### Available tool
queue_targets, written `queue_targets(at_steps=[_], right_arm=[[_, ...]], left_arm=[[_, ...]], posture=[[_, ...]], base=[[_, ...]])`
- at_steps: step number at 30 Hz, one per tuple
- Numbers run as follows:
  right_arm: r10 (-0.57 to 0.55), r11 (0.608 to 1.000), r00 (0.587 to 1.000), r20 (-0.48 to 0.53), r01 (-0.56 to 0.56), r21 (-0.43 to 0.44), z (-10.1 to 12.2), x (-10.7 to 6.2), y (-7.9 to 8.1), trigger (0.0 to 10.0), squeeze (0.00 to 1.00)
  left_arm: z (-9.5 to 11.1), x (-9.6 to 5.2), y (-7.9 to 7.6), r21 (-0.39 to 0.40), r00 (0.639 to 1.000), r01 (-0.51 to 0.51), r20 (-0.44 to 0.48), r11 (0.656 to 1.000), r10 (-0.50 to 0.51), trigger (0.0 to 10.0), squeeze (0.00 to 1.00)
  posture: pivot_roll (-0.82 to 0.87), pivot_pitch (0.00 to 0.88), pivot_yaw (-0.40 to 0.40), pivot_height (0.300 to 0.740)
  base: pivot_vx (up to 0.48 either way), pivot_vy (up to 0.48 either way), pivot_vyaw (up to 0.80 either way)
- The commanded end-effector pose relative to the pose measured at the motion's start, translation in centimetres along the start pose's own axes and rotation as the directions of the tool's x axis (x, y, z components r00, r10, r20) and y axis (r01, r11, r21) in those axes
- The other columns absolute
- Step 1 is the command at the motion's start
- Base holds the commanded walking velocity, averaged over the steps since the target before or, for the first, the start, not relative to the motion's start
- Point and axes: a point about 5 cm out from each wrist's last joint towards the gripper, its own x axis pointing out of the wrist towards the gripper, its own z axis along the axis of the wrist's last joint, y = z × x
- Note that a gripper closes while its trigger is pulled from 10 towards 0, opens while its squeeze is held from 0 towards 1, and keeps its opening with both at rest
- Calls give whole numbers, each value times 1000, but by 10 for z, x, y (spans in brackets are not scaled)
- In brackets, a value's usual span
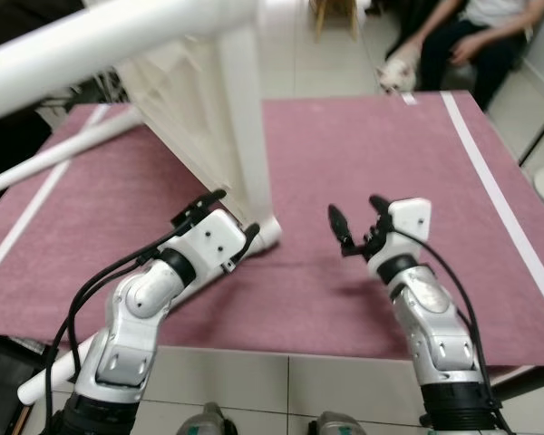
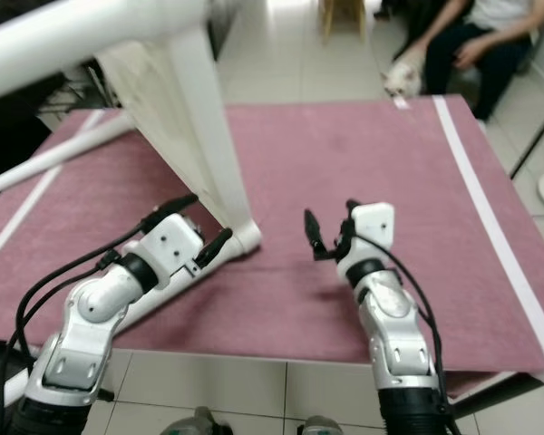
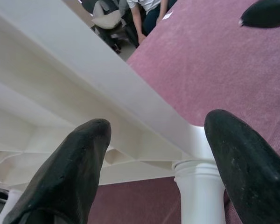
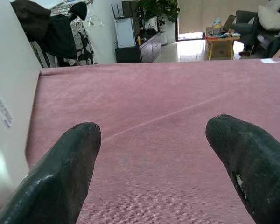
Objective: Building children table
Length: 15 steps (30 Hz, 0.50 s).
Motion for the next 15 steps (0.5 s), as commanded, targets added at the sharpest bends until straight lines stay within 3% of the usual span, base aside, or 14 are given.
queue_targets(at_steps=[1, 5, 12, 15], right_arm=[[20, 1000, 1000, -15, -20, 10, -3, 0, 7, 10000, 0], [20, 1000, 1000, -15, -20, 12, -3, 0, 8, 10000, 0], [19, 1000, 1000, -16, -19, 12, -3, 0, 7, 10000, 0], [19, 1000, 1000, -16, -19, 11, -3, 0, 8, 10000, 0]], left_arm=[[-8, -3, 10, 13, 990, -130, -51, 991, 130, 10000, 0], [-10, -3, 10, 10, 989, -135, -61, 991, 135, 10000, 0], [-10, -1, 12, -5, 987, -147, -62, 989, 146, 10000, 0], [-7, -2, 10, 6, 990, -135, -37, 991, 136, 10000, 0]], posture=[[-28, 0, 111, 740], [-27, 0, 111, 740], [-29, 0, 111, 740], [-29, 0, 111, 740]], base=[[0, 472, 0], [0, 118, 0], [0, 480, 0], [0, 0, 0]])
